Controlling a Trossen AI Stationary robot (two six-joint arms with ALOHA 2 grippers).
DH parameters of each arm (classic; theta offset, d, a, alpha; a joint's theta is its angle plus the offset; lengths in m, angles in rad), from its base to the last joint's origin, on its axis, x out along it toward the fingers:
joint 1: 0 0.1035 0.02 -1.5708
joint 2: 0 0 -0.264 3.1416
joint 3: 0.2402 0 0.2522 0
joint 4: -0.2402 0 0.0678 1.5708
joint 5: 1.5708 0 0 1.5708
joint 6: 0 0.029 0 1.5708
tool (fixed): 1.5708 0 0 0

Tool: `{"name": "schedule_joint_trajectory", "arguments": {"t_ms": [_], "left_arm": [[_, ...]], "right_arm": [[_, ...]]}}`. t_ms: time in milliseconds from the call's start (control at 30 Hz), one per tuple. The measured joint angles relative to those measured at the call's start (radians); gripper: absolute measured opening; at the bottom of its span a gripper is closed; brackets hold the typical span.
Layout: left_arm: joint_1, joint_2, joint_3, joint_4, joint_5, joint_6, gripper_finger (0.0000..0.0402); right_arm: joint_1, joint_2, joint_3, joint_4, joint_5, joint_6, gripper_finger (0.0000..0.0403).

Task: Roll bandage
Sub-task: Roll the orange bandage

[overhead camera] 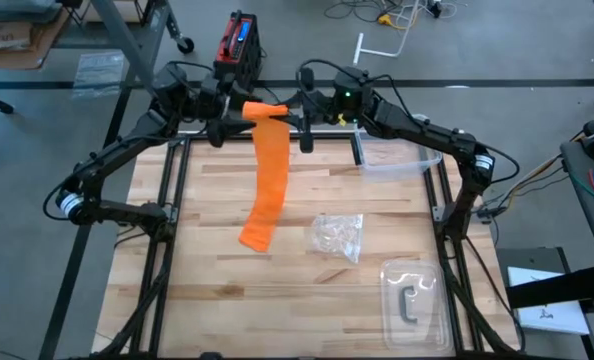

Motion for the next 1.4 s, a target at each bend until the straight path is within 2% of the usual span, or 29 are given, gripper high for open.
{"name": "schedule_joint_trajectory", "arguments": {"t_ms": [133,300,633,800,933,1067,1200,1267,1400], "left_arm": [[-0.002,0.0,0.0,-0.011,-0.051,0.117,0.0333],[-0.005,0.001,0.0,-0.007,-0.055,0.118,0.03],[-0.013,0.001,0.0,0.001,-0.012,-0.067,0.0181],[-0.012,0.001,0.0,0.001,-0.011,-0.064,0.012],[-0.012,0.001,0.0,0.004,-0.011,-0.05,0.0093],[-0.012,0.001,0.0,0.004,-0.011,-0.003,0.0088],[-0.012,0.001,0.0,0.004,-0.037,0.073,0.0087],[-0.013,0.002,0.0,0.003,-0.053,0.164,0.0087],[-0.013,0.002,0.0,0.005,-0.066,0.442,0.0087]], "right_arm": [[-0.001,0.0,0.0,0.003,0.0,0.054,0.0076],[-0.001,0.0,0.0,0.001,0.001,0.057,0.0077],[-0.001,0.003,0.0,0.0,0.024,0.041,0.0076],[-0.001,0.003,0.0,-0.001,0.026,0.041,0.0075],[-0.001,0.003,0.0,-0.001,0.028,0.056,0.0069],[-0.001,0.003,0.0,-0.006,0.029,0.084,0.0078],[0.0,0.003,0.0,-0.016,0.056,0.193,0.0111],[0.0,-0.001,0.0,-0.03,0.058,0.254,0.0135],[0.002,-0.022,0.0,-0.047,0.049,0.366,0.0191]]}}
